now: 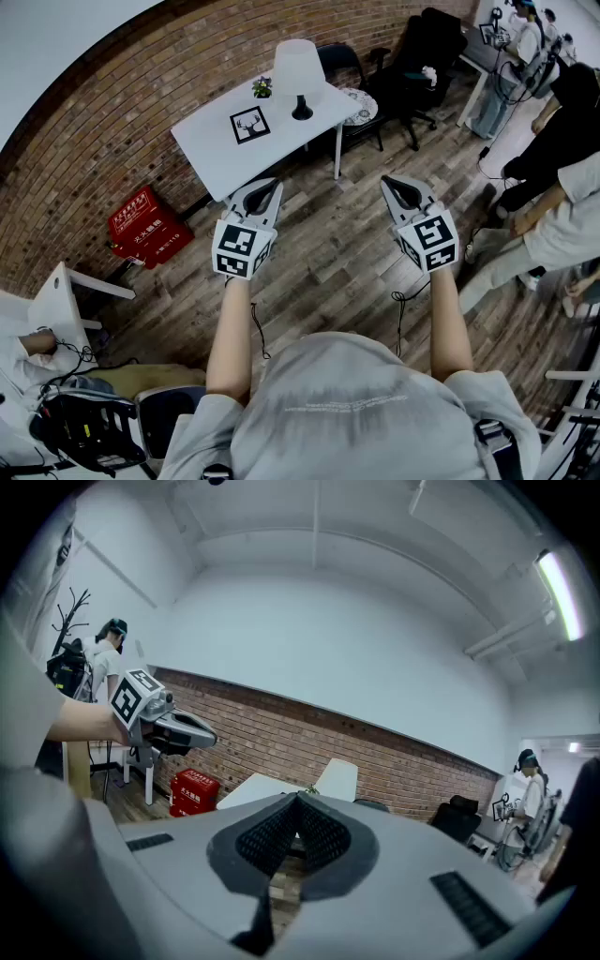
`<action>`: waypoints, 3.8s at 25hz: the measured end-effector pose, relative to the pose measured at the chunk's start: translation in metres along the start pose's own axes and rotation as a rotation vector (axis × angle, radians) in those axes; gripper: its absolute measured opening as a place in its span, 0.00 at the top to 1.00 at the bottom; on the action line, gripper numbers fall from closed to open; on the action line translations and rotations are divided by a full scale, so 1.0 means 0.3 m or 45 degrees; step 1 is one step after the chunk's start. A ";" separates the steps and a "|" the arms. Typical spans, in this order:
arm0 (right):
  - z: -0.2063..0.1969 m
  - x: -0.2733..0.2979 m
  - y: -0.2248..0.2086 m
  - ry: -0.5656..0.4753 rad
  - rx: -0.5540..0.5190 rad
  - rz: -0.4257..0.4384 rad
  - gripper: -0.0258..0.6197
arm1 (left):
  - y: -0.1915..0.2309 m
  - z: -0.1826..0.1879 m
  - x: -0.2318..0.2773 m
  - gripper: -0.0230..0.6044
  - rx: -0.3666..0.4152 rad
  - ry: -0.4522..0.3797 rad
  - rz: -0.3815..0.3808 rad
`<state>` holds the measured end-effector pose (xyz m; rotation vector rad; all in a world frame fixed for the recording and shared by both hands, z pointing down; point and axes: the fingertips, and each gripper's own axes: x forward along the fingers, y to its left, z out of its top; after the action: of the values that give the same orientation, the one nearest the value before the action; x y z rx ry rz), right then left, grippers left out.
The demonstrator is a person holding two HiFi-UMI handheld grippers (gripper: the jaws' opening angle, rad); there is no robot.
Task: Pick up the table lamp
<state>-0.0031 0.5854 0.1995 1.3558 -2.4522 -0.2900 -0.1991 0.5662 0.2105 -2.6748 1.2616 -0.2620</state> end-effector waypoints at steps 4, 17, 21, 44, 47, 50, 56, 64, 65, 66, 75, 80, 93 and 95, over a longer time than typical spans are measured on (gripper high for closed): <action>-0.024 0.000 -0.032 0.004 0.008 -0.002 0.96 | -0.014 0.011 0.033 0.94 0.007 -0.003 -0.006; -0.243 -0.109 -0.442 -0.013 0.055 0.069 0.96 | -0.292 0.039 0.406 0.94 -0.051 0.056 0.013; -0.313 -0.126 -0.615 -0.002 0.091 0.067 0.96 | -0.343 0.046 0.540 0.94 -0.048 0.095 0.037; -0.500 0.678 -1.256 0.044 0.116 0.105 0.96 | 0.156 -0.126 1.479 0.94 -0.080 0.122 0.048; -0.530 0.881 -1.362 0.057 0.116 0.117 0.96 | 0.285 -0.171 1.662 0.94 -0.078 0.128 0.027; -0.544 0.988 -1.377 0.048 0.109 0.117 0.96 | 0.349 -0.210 1.729 0.94 -0.071 0.122 -0.022; -0.539 1.390 -1.490 0.040 0.109 0.129 0.96 | 0.691 -0.317 1.964 0.94 -0.126 0.132 0.043; -0.533 2.096 -1.686 0.085 0.159 0.129 0.96 | 1.265 -0.515 2.389 0.94 -0.213 0.204 0.066; -0.542 2.154 -1.697 0.090 0.168 0.119 0.96 | 1.307 -0.544 2.421 0.93 -0.235 0.212 0.057; -0.550 2.212 -1.703 0.098 0.175 0.112 0.96 | 1.349 -0.575 2.451 0.93 -0.262 0.218 0.049; -0.726 2.678 -1.671 0.208 0.227 0.202 0.79 | 1.613 -0.918 2.715 0.73 -0.378 0.286 0.023; -0.911 2.919 -1.702 0.249 0.273 0.242 0.70 | 1.723 -1.150 2.950 0.68 -0.456 0.267 0.036; -1.402 3.363 -1.675 0.245 0.239 0.302 0.59 | 1.870 -1.716 3.448 0.62 -0.422 0.151 0.231; -1.441 3.400 -1.683 0.250 0.234 0.301 0.59 | 1.897 -1.761 3.505 0.61 -0.410 0.150 0.259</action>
<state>0.0474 -0.5561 0.6195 1.0867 -2.4856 0.1215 -0.0866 -0.6479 0.6816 -2.7913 1.7323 -0.2060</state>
